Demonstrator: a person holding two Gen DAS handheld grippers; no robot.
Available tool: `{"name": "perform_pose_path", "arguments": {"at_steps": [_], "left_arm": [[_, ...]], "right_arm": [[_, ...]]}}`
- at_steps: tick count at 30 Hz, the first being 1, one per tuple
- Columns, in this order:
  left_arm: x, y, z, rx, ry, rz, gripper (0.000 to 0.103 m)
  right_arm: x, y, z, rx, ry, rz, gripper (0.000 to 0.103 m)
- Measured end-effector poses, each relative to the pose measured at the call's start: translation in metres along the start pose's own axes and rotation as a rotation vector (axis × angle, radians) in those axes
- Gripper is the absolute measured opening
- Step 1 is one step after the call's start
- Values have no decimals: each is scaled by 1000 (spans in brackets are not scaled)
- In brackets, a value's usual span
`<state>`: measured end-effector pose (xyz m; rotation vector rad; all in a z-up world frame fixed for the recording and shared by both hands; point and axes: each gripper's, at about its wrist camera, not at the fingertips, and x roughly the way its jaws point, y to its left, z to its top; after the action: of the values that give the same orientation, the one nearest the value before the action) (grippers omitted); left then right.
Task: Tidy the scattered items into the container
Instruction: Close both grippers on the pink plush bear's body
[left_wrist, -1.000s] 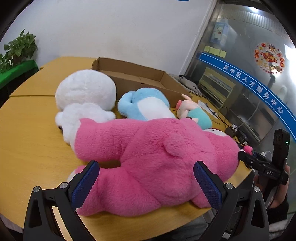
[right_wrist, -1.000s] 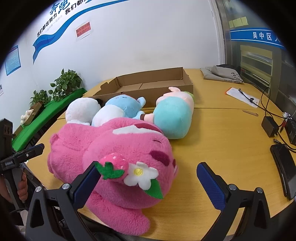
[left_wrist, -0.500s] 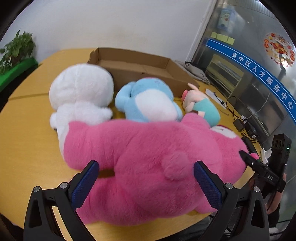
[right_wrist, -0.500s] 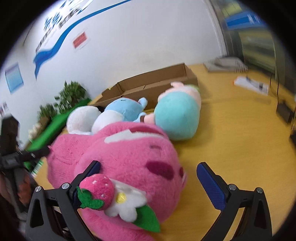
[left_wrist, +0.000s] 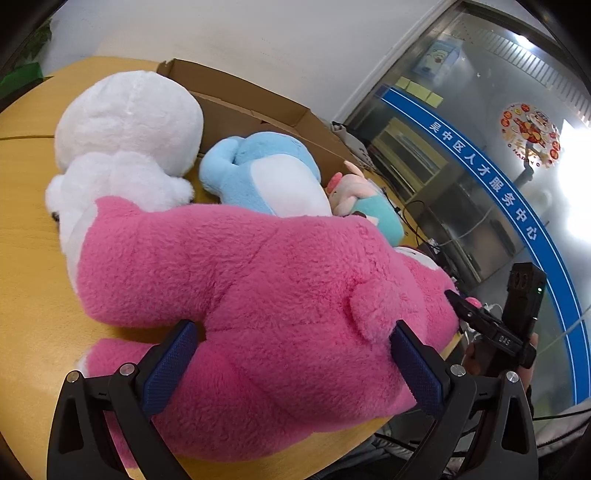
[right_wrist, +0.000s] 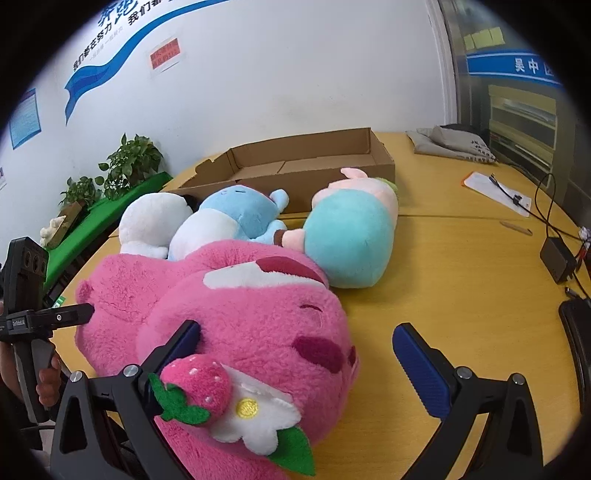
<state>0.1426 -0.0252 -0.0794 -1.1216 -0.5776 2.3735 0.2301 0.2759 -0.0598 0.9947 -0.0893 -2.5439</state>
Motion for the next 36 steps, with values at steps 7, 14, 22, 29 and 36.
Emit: {"name": "perform_pose_path", "arguments": {"at_steps": [7,14,22,29,36], "left_arm": [[3,-5,6,9,48,-52,77],[-14,-18,3,0,-60,-45,59],[-55,-49,40,61,-169,-92,58],[-59,-66,145,169,-255,-68,58],[3,-2,286,204,-217,-3,58]], "right_arm": [[27,1,-8,9,70,-8,90],[9,9,-7,16,60,90,57],[-45,19,42,-68,-72,156,56],[-50,13,125,-72,-293,203,56],[26,4,249,-91,-322,177,56]]}}
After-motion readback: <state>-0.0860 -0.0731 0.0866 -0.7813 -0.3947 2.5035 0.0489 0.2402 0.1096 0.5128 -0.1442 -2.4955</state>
